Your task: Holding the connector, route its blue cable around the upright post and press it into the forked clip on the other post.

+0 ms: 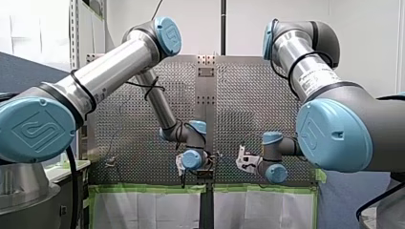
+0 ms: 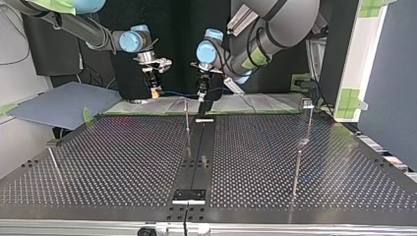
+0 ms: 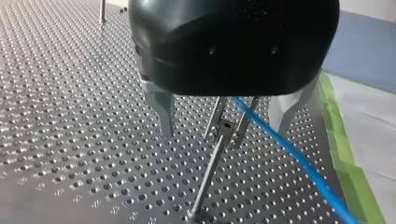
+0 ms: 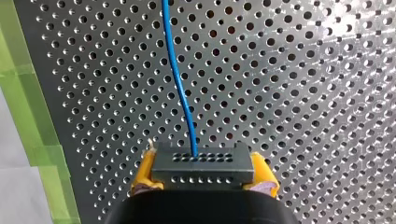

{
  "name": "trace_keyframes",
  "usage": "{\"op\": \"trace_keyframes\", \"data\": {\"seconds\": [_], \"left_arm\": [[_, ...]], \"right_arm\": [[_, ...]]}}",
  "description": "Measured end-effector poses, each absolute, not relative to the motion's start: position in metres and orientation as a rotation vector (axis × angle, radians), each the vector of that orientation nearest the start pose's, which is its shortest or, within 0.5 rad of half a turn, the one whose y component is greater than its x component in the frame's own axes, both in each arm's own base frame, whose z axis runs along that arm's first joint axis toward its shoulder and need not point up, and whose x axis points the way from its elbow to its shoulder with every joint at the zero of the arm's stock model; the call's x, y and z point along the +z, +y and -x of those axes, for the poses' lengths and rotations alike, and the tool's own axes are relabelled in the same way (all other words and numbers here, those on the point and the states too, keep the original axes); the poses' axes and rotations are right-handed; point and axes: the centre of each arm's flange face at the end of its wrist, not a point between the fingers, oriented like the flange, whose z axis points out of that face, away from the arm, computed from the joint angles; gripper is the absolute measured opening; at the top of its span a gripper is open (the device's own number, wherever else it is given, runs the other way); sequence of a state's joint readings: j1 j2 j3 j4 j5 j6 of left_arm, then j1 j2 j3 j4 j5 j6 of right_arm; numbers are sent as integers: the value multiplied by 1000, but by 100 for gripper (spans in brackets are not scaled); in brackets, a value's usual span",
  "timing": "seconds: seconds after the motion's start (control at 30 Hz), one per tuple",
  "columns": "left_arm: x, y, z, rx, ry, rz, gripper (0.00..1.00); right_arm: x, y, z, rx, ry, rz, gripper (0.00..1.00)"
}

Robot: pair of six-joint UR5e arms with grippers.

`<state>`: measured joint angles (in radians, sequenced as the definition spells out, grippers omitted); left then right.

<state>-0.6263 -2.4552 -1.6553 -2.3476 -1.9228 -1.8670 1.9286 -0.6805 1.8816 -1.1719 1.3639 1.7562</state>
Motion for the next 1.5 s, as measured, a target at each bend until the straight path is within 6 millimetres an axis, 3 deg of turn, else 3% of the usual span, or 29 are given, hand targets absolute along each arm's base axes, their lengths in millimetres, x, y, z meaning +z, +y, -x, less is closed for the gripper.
{"op": "trace_keyframes", "data": {"seconds": [0.3,0.9,0.93,0.97,1.0,1.07,1.1,1.13,1.17,1.5], "left_arm": [[-5,-448,-443,-350,1756,55,100],[5,-453,-446,-215,1719,54,100],[5,-453,-446,-213,1719,55,96],[5,-453,-446,-212,1718,55,78],[5,-453,-446,-208,1718,55,78],[5,-452,-446,-202,1717,55,45],[5,-452,-446,-197,1717,53,45],[5,-452,-446,-193,1716,51,30],[5,-452,-446,-187,1716,48,23],[6,-446,-450,-124,1711,28,18]], "right_arm": [[-38,-478,-341,1743,-1065,-1618,0],[-38,-477,-342,1774,-1038,-1654,0],[-38,-478,-342,1774,-1038,-1654,0],[-38,-478,-342,1774,-1038,-1654,0],[-38,-478,-341,1775,-1038,-1654,0],[-38,-478,-341,1775,-1038,-1654,0],[-38,-478,-341,1775,-1039,-1654,0],[-38,-478,-341,1775,-1039,-1654,0],[-38,-478,-341,1775,-1039,-1654,0],[-38,-478,-341,1777,-1039,-1653,0]]}}
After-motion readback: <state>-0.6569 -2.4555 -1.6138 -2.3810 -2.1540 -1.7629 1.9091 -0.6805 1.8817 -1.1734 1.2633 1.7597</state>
